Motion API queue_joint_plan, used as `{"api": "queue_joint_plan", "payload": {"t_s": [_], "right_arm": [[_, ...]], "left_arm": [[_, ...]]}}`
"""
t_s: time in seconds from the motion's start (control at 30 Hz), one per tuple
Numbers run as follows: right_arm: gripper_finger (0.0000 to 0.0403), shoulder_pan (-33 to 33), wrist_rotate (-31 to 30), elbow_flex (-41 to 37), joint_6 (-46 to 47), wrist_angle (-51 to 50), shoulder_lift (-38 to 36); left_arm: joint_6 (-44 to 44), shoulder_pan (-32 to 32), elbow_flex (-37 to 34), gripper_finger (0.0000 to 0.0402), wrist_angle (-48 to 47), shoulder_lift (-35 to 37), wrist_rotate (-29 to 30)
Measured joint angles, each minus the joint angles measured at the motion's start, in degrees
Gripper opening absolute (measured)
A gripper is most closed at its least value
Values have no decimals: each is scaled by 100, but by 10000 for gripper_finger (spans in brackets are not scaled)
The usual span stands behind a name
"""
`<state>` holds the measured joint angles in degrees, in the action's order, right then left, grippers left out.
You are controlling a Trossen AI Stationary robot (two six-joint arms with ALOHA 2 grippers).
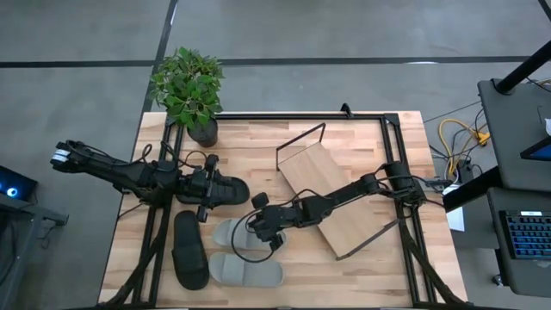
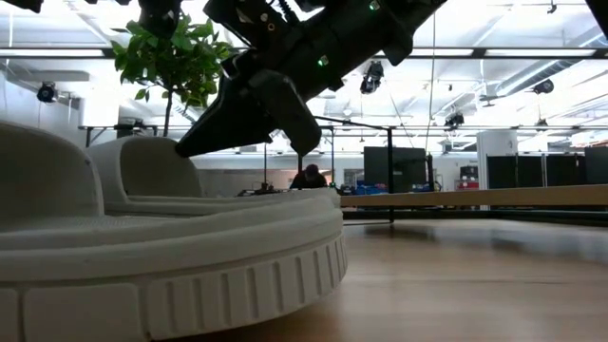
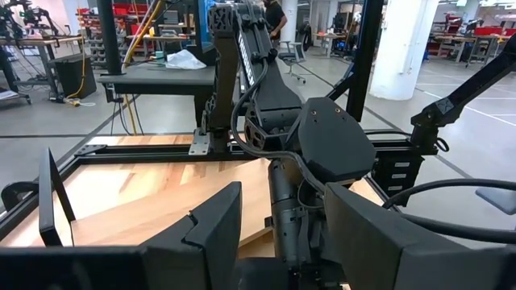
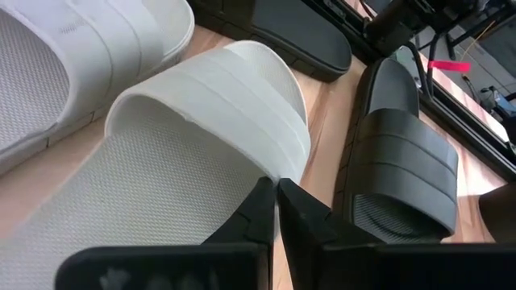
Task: Pick and place slides into the shelf
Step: Put the top gray slide on the shelf
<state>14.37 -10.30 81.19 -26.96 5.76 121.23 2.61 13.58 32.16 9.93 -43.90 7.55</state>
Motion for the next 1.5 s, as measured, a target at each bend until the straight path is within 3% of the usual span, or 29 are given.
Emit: {"api": "queue_joint_plan", "payload": {"t_s": [0.93, 1.33, 1.5], "right_arm": [[13, -28, 329, -152, 121, -73, 0], [139, -41, 491, -162, -2, 25, 0], [172, -46, 480, -162, 32, 396, 79]], "left_arm": [[0, 0, 0, 164, 1, 0, 0], [0, 0, 0, 164, 2, 0, 0], [0, 0, 0, 164, 2, 0, 0]]}}
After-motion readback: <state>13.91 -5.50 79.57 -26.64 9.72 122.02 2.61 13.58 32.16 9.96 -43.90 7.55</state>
